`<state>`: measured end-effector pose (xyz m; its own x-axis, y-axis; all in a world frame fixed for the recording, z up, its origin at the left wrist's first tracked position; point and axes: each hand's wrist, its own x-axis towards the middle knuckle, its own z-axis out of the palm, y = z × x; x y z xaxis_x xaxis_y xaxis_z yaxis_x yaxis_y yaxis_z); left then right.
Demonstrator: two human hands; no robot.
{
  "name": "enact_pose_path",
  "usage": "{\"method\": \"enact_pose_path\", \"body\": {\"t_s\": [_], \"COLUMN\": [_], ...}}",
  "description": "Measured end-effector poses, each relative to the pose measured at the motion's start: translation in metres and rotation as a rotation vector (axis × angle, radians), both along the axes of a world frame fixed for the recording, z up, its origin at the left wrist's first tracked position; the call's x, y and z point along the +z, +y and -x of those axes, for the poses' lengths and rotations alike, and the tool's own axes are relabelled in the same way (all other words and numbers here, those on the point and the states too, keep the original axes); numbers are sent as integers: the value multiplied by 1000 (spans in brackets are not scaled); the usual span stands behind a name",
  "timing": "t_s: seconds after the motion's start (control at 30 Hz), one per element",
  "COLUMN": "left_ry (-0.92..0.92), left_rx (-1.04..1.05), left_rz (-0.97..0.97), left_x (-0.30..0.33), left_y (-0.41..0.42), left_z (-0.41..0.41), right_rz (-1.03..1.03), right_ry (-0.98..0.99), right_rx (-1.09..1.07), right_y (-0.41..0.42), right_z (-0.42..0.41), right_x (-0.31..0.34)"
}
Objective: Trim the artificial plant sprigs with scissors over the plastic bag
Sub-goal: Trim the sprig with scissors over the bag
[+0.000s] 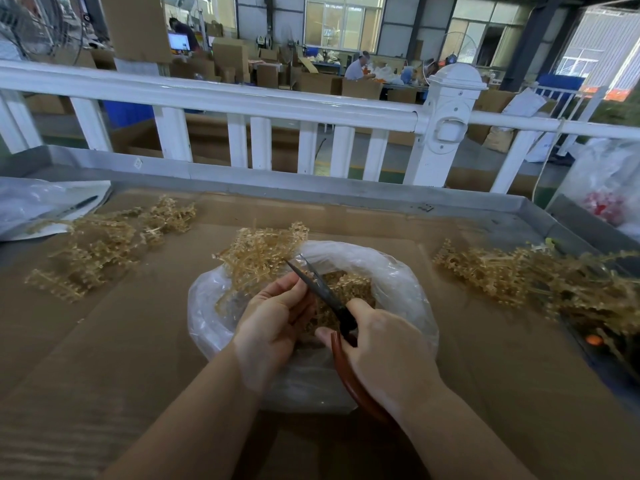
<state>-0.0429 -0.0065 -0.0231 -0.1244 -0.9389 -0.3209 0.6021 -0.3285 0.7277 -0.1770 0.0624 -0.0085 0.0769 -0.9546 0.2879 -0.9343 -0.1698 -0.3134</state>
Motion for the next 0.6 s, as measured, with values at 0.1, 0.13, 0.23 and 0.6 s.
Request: {"method": "enact_pose_path", "body": {"t_s": [0.1,0.13,0.23,0.6], "left_ry": [7,13,10,-47], "left_rx": [-9,-11,-16,-75], "left_rz": [-5,-7,-8,-13], "left_x": [0,0,0,4], "left_y": [0,0,1,0], "left_z": [1,0,1,-3], "right_rz": [11,18,26,57], "right_ry": [-19,-22,-12,9], "right_rx": [3,2,-5,2], "right_y": [-1,-2,-3,-2], "right_z": [1,1,3,5], "right_x": [-3,-3,-5,-10]}}
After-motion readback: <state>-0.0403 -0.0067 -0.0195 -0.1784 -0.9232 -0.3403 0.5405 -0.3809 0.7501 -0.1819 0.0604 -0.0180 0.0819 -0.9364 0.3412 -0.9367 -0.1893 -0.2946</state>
